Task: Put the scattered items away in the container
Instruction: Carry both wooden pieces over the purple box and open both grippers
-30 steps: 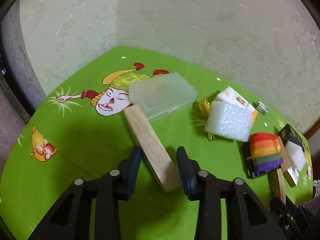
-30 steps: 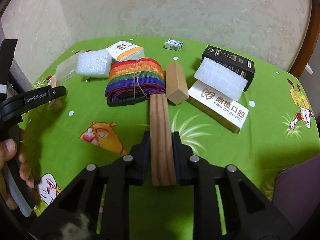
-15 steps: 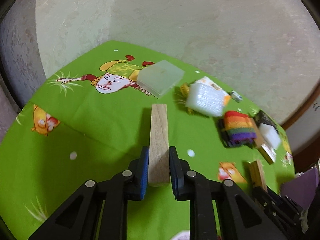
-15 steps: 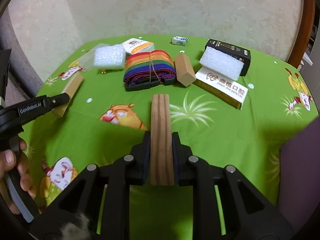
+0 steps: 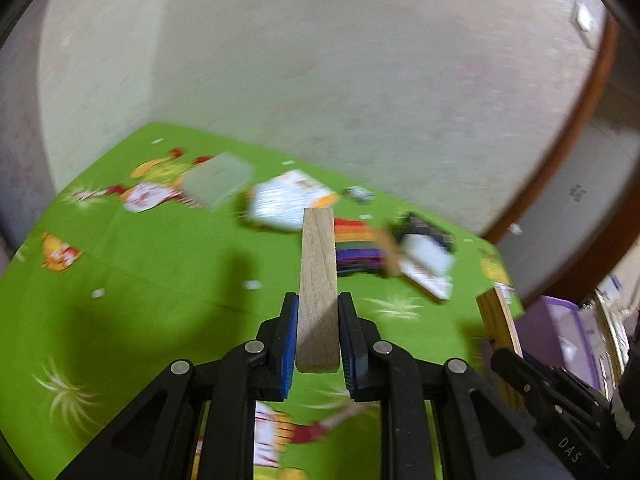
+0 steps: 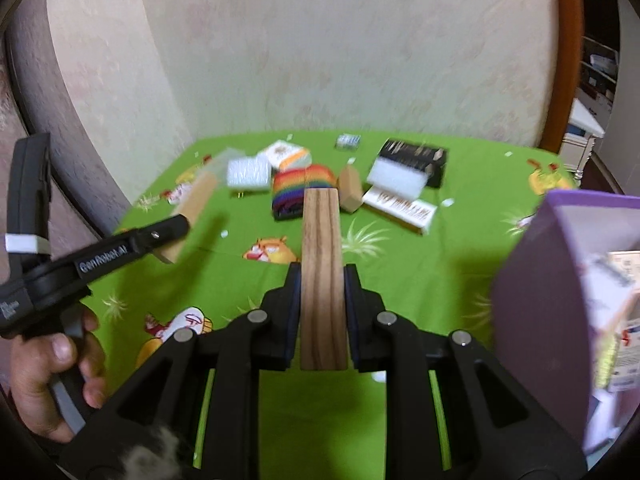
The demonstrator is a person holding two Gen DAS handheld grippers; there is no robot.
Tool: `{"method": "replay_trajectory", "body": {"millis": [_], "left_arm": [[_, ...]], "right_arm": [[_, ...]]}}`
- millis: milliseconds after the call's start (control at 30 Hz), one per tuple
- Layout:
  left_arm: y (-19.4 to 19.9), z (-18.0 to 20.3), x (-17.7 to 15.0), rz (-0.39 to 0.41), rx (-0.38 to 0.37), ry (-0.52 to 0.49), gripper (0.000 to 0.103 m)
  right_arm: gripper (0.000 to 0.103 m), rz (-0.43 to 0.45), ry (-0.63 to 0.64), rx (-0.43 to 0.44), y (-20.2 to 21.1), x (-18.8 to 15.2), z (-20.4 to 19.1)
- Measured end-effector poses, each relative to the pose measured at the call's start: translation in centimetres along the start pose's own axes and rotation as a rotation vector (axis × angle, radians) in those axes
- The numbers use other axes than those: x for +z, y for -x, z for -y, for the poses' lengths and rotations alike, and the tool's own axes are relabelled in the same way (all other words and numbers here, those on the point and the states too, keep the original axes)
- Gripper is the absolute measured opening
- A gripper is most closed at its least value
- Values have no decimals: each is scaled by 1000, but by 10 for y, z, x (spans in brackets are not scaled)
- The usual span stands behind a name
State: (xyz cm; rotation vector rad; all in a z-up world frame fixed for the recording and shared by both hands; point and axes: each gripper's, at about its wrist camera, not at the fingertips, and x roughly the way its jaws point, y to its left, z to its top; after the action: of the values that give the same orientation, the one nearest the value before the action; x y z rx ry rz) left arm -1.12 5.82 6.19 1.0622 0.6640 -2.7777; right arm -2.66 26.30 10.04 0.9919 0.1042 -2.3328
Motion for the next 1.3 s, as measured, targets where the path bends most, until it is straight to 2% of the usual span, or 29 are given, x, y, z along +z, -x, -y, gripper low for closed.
{"method": "replay_trajectory", "body": {"millis": [233,433,767,1033,1100,1133,1167,1233,1267,1300], "left_arm": [[15,73,-8,19,-184,-114,19],[23,124,-22,29,-301,-206,19],[35,188,-54,27,-449,-348,19],[37,225,-72,-22,-568,-421,20],[35,233,-76,-52,-594,-450,21],[34,236,-77,-66,-598,-459,26],[33,236,-77,-74,-604,-460,35],[35,233,-75,-61,-603,-456,47],[36,231,-73,-50,-597,-452,50],[37,226,-69,-41,-592,-445,51]], "right_arm": [[22,78,-35,-28,64,1,31],[22,123,-71,-101,103,-5,64],[22,135,-165,-219,126,-21,123],[22,152,-226,-270,142,-29,153],[23,148,-239,-279,142,-31,158],[23,146,-248,-284,143,-31,160],[23,143,-256,-288,143,-32,162],[25,150,-263,-288,145,-32,163],[30,154,-264,-290,146,-32,162],[41,156,-265,-291,146,-31,162]]}}
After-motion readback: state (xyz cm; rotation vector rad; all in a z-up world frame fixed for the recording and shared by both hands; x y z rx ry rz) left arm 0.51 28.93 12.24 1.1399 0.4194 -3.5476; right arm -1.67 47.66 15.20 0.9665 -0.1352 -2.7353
